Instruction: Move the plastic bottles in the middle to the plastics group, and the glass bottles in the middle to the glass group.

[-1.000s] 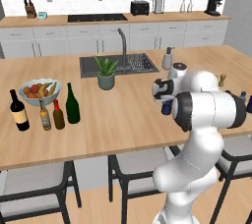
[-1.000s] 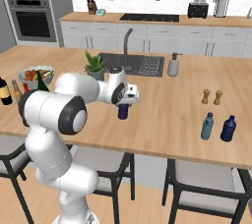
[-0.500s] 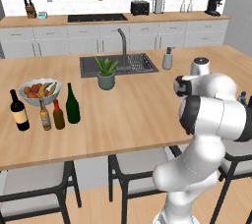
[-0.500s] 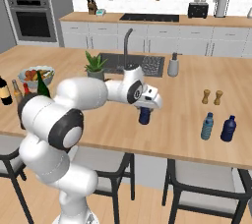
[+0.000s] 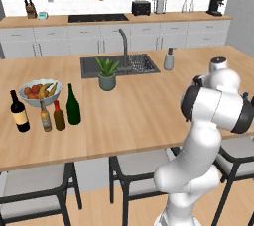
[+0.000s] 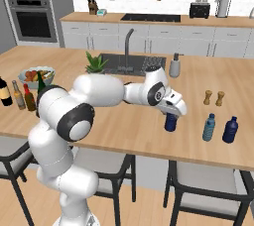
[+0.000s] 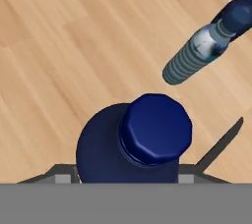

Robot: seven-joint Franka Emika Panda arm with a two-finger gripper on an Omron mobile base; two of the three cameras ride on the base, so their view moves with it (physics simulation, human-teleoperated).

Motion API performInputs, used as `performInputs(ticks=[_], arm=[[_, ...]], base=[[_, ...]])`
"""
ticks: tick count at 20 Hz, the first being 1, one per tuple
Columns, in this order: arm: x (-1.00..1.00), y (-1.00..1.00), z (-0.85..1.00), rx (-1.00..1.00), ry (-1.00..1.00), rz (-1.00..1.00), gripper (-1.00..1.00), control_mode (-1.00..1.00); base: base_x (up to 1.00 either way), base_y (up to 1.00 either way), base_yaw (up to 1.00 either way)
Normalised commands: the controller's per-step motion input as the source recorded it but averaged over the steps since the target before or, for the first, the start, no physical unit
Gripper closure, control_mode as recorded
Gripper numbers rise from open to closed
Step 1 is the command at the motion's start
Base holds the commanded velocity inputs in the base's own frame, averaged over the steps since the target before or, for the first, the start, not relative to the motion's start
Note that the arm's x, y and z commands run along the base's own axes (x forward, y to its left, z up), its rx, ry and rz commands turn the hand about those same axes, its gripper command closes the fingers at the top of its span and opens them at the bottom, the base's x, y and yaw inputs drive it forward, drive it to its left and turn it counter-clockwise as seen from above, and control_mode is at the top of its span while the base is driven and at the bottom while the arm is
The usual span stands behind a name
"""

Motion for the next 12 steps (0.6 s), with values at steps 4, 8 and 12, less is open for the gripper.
performInputs(ticks=[4, 8, 12], arm=[[0.00, -0.41, 0.00, -0.14, 0.00, -0.20, 1.00, -1.00], [0.00, -0.04, 0.00, -0.01, 0.00, -0.03, 1.00, -1.00], [0.00, -0.44, -0.29, 0.00, -0.01, -0.03, 1.00, -1.00]], base=[[0.00, 0.00, 0.00], [0.00, 0.00, 0.00], [0.00, 0.00, 0.00]])
